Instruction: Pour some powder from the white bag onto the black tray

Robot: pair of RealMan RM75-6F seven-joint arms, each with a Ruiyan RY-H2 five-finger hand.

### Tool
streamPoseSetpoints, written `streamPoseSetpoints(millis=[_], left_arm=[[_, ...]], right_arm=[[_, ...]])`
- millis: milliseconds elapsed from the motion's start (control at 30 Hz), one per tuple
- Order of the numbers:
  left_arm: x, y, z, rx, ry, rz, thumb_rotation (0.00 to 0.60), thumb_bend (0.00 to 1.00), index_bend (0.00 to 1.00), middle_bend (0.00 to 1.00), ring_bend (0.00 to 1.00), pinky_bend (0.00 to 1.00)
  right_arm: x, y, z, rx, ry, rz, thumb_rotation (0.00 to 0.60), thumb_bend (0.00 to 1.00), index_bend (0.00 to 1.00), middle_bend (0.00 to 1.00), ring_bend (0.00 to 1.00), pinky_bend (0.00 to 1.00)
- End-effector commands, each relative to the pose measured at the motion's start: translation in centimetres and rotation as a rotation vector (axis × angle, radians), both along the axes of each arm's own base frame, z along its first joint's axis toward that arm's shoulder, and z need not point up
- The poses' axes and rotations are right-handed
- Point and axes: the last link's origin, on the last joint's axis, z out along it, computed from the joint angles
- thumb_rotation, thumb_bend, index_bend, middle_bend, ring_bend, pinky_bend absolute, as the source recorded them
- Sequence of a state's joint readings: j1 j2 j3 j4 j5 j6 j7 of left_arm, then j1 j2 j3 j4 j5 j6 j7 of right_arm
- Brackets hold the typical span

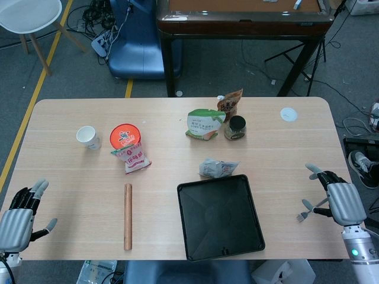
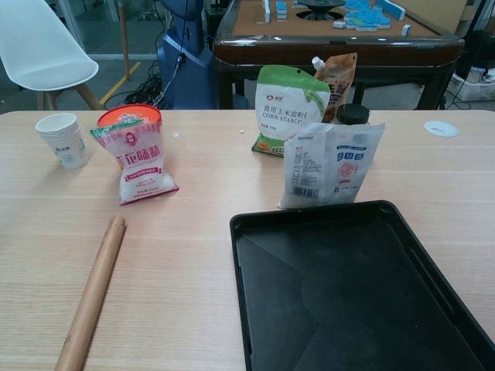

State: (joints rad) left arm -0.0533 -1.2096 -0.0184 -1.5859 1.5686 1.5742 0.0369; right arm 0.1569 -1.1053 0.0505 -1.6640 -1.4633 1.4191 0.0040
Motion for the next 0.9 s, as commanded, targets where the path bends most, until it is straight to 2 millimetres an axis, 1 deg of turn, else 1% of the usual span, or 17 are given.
streamPoseSetpoints(millis=[33,200,267,433,500,567,633,800,900], left_arm=[[0.1,0.0,-0.1,-0.003,0.000,0.000,0.600,0.21,0.07,0.09,0.13,0.08],[0.0,-0.1,-0.1,-0.004,0.000,0.002,0.600,0.21,0.07,0.09,0.13,0.08],[0.0,-0.1,-0.2,-0.005,-0.001,0.006,0.600,0.21,0.07,0.09,0.13,0.08],[0.0,-0.2,-0.2,-0.009,-0.003,0.006,0.600,0.21,0.07,0.09,0.13,0.08],[0.1,-0.2,-0.3,-0.008,-0.005,0.006,0.600,0.21,0.07,0.09,0.13,0.08],[0.1,-0.3,-0.3,-0.008,-0.006,0.006,0.600,0.21,0.07,0.09,0.13,0.08],[0.1,-0.4,-0.2,-0.007,-0.005,0.007,0.600,0.21,0.07,0.09,0.13,0.08],[0.1,-0.6,0.1,0.006,0.001,0.011,0.600,0.21,0.07,0.09,0.13,0.08],[0.2,-0.6,0.2,0.008,0.005,0.011,0.600,0.21,0.07,0.09,0.13,0.08]], right_arm=[[0.0,0.0,0.1,-0.002,0.001,0.004,0.600,0.18,0.19,0.37,0.27,0.44],[-0.1,-0.3,0.1,0.013,-0.008,-0.007,0.600,0.18,0.19,0.37,0.27,0.44],[-0.2,-1.0,0.1,0.029,-0.015,-0.017,0.600,0.17,0.19,0.37,0.27,0.44],[0.0,-3.8,-0.4,0.104,-0.015,-0.040,0.600,0.12,0.19,0.37,0.26,0.43],[0.4,-5.3,-1.0,0.150,-0.016,-0.039,0.600,0.08,0.19,0.36,0.24,0.37],[1.0,-7.0,-2.0,0.202,-0.030,-0.032,0.600,0.04,0.19,0.33,0.21,0.29],[1.5,-8.6,-3.2,0.245,-0.052,-0.021,0.600,0.03,0.19,0.32,0.20,0.27],[2.7,-11.7,-6.2,0.324,-0.087,0.015,0.600,0.01,0.19,0.28,0.19,0.26],[3.4,-13.4,-8.2,0.369,-0.097,0.025,0.600,0.00,0.14,0.24,0.16,0.22]])
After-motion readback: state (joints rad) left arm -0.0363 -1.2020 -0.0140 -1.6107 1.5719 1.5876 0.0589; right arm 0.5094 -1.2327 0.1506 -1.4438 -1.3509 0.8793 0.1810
